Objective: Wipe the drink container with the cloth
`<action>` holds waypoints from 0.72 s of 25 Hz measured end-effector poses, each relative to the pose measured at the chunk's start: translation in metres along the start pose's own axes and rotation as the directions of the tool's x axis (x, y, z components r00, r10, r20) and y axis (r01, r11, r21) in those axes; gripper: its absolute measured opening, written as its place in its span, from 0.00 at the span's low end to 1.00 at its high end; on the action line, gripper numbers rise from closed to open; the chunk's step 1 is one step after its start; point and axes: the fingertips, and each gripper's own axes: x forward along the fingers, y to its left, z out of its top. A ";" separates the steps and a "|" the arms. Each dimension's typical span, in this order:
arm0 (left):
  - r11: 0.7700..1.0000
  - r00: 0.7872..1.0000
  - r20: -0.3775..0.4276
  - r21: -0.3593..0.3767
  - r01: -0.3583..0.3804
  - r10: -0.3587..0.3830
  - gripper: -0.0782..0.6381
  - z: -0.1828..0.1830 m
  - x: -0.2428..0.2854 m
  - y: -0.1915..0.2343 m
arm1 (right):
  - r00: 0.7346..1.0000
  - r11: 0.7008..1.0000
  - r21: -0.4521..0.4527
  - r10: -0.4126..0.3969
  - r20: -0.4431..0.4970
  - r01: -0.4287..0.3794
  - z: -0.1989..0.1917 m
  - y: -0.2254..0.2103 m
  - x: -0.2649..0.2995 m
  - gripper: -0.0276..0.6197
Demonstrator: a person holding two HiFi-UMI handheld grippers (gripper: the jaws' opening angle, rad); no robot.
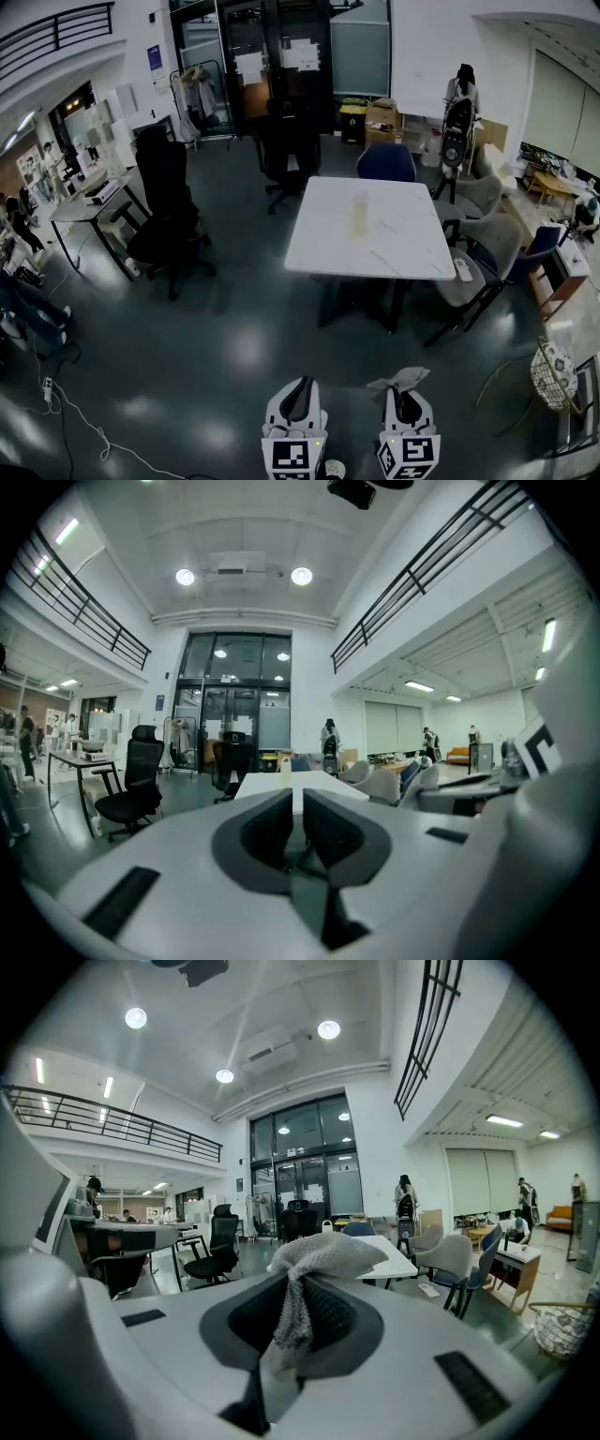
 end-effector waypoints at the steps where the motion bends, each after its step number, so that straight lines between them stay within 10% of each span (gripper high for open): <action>1: 1.000 1.000 -0.002 0.000 0.001 -0.001 0.17 0.000 0.006 0.002 | 1.000 1.000 -0.002 0.000 -0.002 0.000 0.001 -0.001 0.005 0.11; 18: 0.996 0.996 0.025 0.025 0.085 -0.085 0.17 0.032 0.176 0.082 | 0.998 0.998 -0.032 -0.056 -0.022 0.055 0.054 -0.011 0.173 0.11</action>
